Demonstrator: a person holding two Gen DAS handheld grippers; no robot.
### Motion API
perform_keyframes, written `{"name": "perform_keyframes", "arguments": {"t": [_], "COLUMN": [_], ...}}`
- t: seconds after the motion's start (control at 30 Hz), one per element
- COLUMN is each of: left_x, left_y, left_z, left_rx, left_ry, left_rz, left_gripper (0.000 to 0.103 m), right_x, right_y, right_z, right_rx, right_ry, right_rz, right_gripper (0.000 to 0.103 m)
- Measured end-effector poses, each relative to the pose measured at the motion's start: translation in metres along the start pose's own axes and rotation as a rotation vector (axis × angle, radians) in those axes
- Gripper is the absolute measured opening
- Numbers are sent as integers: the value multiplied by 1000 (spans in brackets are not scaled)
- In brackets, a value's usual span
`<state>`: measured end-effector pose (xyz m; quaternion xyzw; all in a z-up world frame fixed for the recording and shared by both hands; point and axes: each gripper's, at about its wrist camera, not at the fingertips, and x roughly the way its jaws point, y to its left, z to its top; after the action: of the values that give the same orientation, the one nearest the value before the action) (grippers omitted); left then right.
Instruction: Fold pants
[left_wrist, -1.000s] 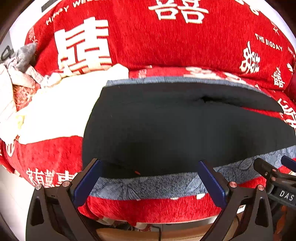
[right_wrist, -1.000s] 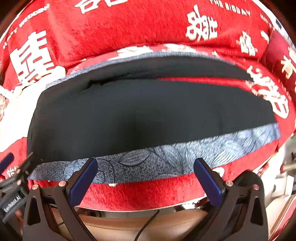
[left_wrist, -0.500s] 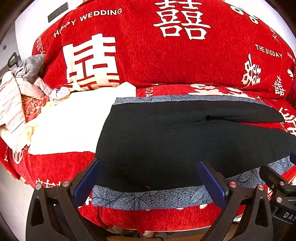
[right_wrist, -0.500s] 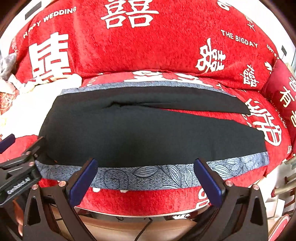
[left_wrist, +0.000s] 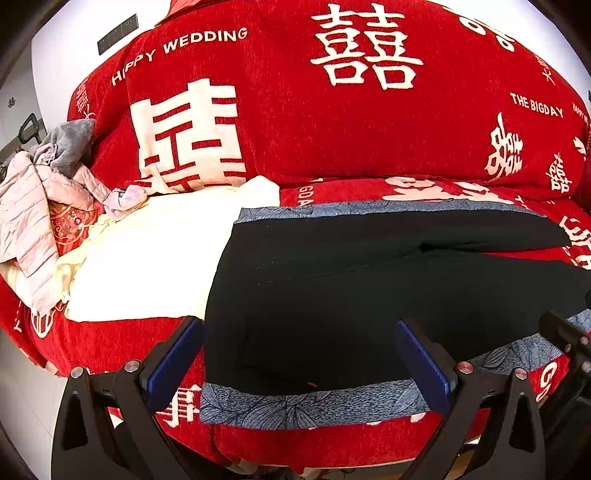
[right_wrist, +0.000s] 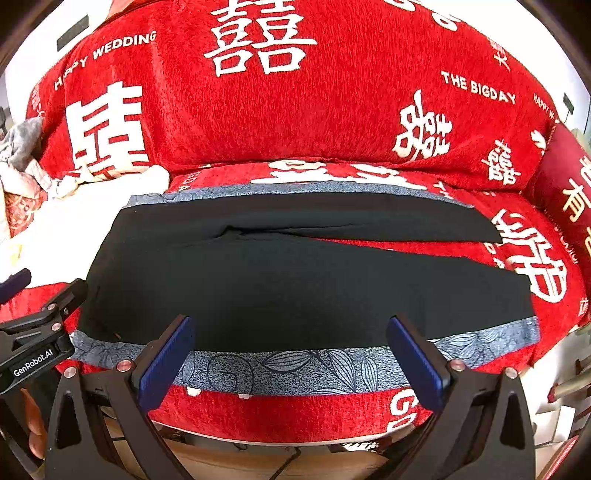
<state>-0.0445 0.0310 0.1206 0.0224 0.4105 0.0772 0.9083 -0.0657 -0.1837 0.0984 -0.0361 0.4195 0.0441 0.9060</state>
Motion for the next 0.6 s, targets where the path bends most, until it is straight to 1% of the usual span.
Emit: {"name": "perform_keyframes", "arguments": {"t": [0.13,0.33,0.47,0.57,0.6], "left_x": [13,37,57,73,84], "left_y": [6,9,8,6,6], "left_z": [2,5,12,22,27], "left_rx": [-20,-26,-25,-12,-11], "left_ry": [40,90,133,171,201], "left_rz": [-16,-18,-31,-45,-64], "left_gripper": [103,103,103,103,103], "right_x": [12,32,48,69,78], "right_y": [-1,7,14,20,22], "right_z": [0,4,22,49,59], "right_rx": [-6,-70,-120,-170,-192], "right_ry": [27,68,68,72,74], "right_rz": [27,56,93,129,140], "right_gripper": [103,103,103,103,103]}}
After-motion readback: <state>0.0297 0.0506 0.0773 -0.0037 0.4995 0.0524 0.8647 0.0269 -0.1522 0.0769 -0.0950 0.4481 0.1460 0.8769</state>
